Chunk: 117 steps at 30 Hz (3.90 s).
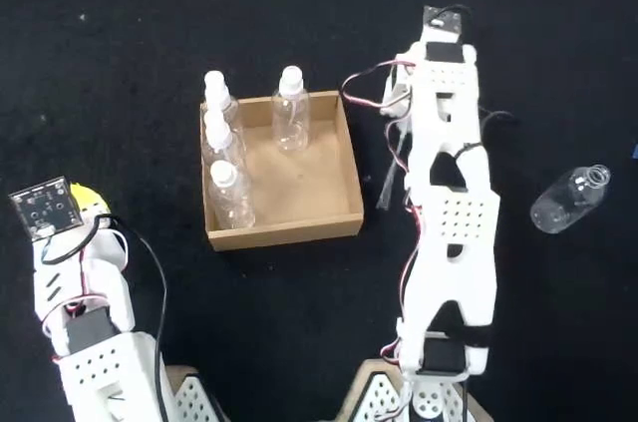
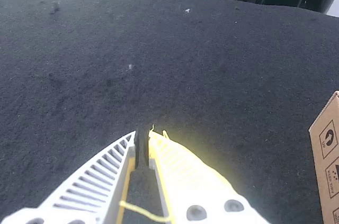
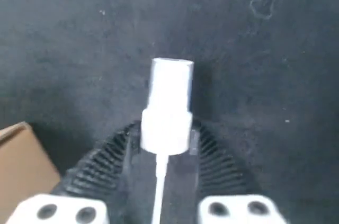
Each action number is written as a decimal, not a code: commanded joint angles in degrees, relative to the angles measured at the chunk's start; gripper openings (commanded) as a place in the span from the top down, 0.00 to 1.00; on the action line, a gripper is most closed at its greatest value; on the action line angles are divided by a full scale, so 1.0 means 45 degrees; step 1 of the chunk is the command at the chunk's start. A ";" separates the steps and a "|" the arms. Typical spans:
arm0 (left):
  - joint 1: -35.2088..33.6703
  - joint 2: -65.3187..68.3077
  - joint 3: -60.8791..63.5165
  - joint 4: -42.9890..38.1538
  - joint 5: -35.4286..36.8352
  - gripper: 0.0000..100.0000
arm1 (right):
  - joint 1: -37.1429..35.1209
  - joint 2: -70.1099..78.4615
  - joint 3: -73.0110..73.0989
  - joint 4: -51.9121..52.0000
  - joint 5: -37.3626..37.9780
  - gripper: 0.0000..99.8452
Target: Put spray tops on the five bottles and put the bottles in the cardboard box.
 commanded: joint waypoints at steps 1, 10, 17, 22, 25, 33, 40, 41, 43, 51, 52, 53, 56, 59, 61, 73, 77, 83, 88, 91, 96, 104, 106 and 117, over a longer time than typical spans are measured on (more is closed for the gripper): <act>0.0127 0.0000 0.0283 0.0039 0.0078 0.97 | 0.0371 -0.0225 -0.2803 0.1387 0.0000 0.98; 0.0127 0.0000 0.0283 0.0039 0.0078 0.97 | 0.1309 -0.0264 -0.8098 0.3770 0.1309 0.99; 0.0127 0.0000 0.0283 0.0039 0.0078 0.97 | 0.3067 -0.2491 -0.9504 0.3829 0.2676 0.99; 0.0147 0.0000 0.0283 0.0039 0.0078 0.97 | 0.4591 -0.6750 -0.6164 0.3770 0.3516 0.99; 0.0147 0.0000 0.0283 0.0039 0.0078 0.97 | 0.5509 -0.8860 -0.4542 0.3438 0.3790 0.99; 0.0147 0.0000 0.0283 0.0039 0.0078 0.97 | 0.7267 -1.1985 -0.3038 0.3770 0.4259 0.99; 0.0147 0.0000 0.0283 0.0039 0.0078 0.97 | 0.8498 -1.5170 0.1221 0.3673 0.4962 0.99; 0.0147 0.0000 0.0283 0.0039 0.0078 0.97 | 0.8537 -1.5795 0.1983 0.3653 0.5216 0.99; 0.0147 0.0000 0.0283 0.0039 0.0078 0.97 | 0.8537 -1.7045 0.3604 0.3067 0.5646 0.99; 0.0147 -0.0117 0.0283 0.0410 0.0078 0.97 | 0.9377 -2.0230 1.2904 -0.6974 0.4689 0.99; 0.0147 -0.0117 0.0283 0.0410 0.0078 0.97 | 0.9534 -2.0464 1.3978 -0.8186 0.4513 0.99; 0.0147 -0.0117 0.0283 0.0391 0.0078 0.97 | 0.9612 -2.0698 1.4935 -0.9260 0.4454 0.99; 0.0147 -0.0117 0.0283 0.0391 0.0078 0.97 | 0.9651 -2.1167 1.6694 -1.1136 0.4396 0.99; 0.0147 -0.0117 0.0283 0.0391 0.0078 0.97 | 0.9612 -2.1324 1.7397 -1.2327 0.3985 0.99; 0.0147 -0.0117 0.0283 0.0391 0.0078 0.97 | 0.9612 -2.1304 1.7768 -1.3538 0.3009 0.99; 0.0147 -0.0117 0.0283 0.0391 0.0078 0.97 | 0.8908 -2.1284 2.0230 -1.7035 0.2266 0.99; 0.0147 -0.0117 0.0283 0.0391 0.0078 0.97 | 0.8889 -2.1284 2.0972 -1.7993 0.2266 0.99; 0.0147 -0.0117 0.0283 0.0391 0.0078 0.97 | 0.8889 -2.1304 2.1968 -1.9087 0.2266 0.99; 0.0147 -0.0117 0.0283 0.0391 0.0078 0.97 | 0.8869 -2.1304 2.2457 -1.9243 0.2266 0.99; 0.0147 -0.0117 0.0283 0.0391 0.0078 0.97 | 0.8869 -2.1304 2.2711 -1.9243 0.2247 0.99; 0.0147 -0.0117 0.0283 0.0391 0.0078 0.97 | 0.8869 -2.1304 2.3316 -1.9263 0.2247 0.99; 0.0147 -0.0117 0.0283 0.0391 0.0078 0.97 | 0.8615 -2.1304 2.5758 -2.3306 0.2247 0.99; 0.0147 -0.0117 0.0283 0.0391 0.0078 0.97 | 0.8498 -2.1304 2.6247 -2.3971 0.2247 0.99; 0.0147 -0.0117 0.0283 0.0391 0.0059 0.97 | 0.8518 -2.1284 2.7145 -2.4127 0.2188 0.99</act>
